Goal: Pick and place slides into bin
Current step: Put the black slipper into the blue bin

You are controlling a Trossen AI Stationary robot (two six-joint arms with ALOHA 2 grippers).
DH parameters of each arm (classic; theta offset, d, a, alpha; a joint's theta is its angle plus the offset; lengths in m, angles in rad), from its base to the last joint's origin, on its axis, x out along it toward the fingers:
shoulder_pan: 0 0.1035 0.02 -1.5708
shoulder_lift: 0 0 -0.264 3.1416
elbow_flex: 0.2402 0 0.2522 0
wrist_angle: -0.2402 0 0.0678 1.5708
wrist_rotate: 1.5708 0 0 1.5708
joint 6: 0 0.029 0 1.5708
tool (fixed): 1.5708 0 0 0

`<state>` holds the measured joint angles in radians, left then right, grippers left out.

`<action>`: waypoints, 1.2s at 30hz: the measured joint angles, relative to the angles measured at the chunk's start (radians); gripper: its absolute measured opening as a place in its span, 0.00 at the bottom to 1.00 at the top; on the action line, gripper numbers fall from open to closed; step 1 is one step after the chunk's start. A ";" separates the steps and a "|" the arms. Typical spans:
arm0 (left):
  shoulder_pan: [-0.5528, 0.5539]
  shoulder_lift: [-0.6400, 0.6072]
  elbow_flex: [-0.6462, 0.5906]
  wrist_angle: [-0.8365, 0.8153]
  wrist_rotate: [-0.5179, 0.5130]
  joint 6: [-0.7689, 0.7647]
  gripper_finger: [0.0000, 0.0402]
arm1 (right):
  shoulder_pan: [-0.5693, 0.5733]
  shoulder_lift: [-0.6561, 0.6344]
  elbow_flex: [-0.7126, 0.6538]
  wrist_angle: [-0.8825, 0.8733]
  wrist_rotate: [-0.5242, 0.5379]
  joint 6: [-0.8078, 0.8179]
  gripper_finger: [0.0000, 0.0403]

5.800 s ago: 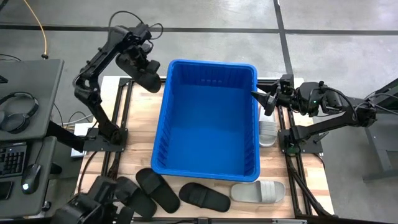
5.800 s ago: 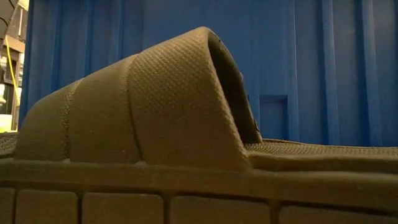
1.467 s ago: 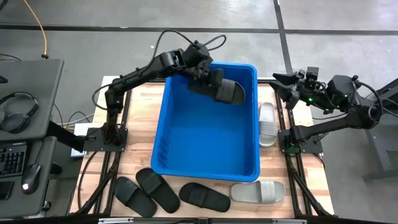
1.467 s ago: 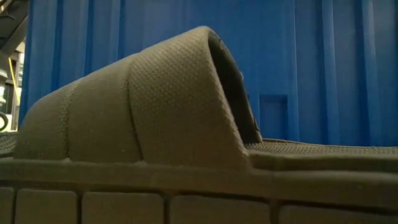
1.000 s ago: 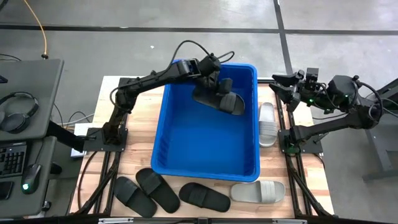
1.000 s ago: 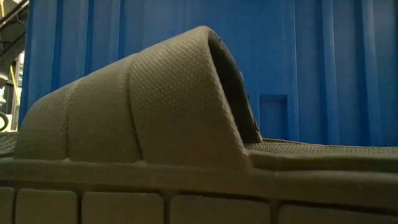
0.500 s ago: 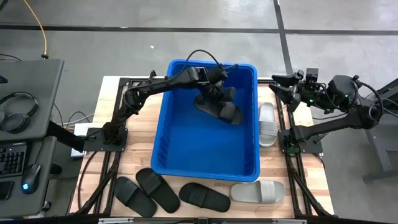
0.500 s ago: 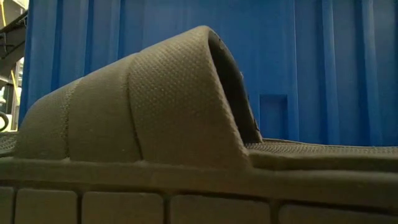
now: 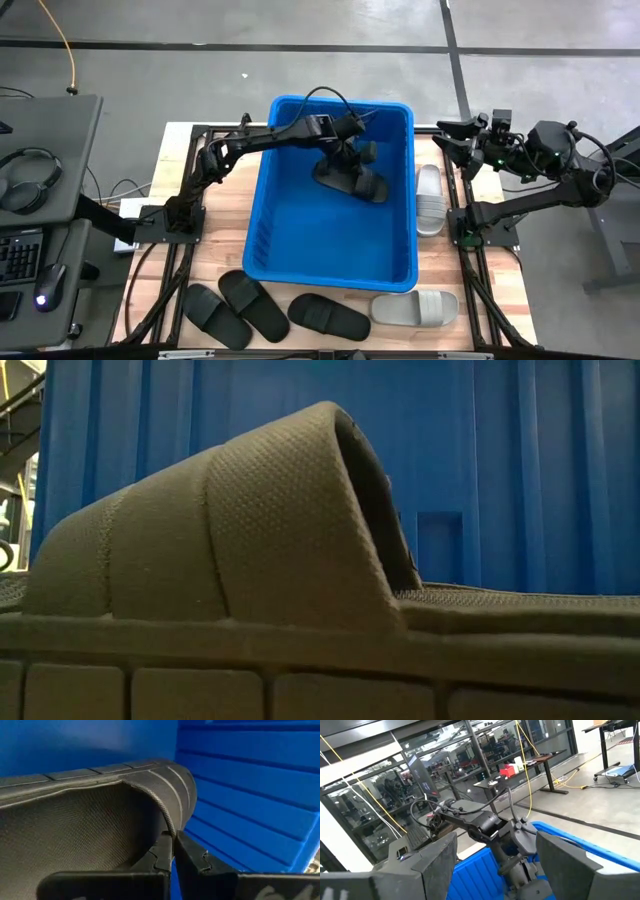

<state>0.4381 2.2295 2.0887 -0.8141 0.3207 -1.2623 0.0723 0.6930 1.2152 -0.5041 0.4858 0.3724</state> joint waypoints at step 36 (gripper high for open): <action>-0.005 0.054 -0.011 -0.007 0.009 -0.088 0.00 | 0.000 0.002 -0.001 -0.003 0.002 0.012 0.65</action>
<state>0.4328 2.2837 2.0773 -0.8208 0.3294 -1.3499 0.0727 0.6952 1.2144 -0.5072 0.4873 0.3843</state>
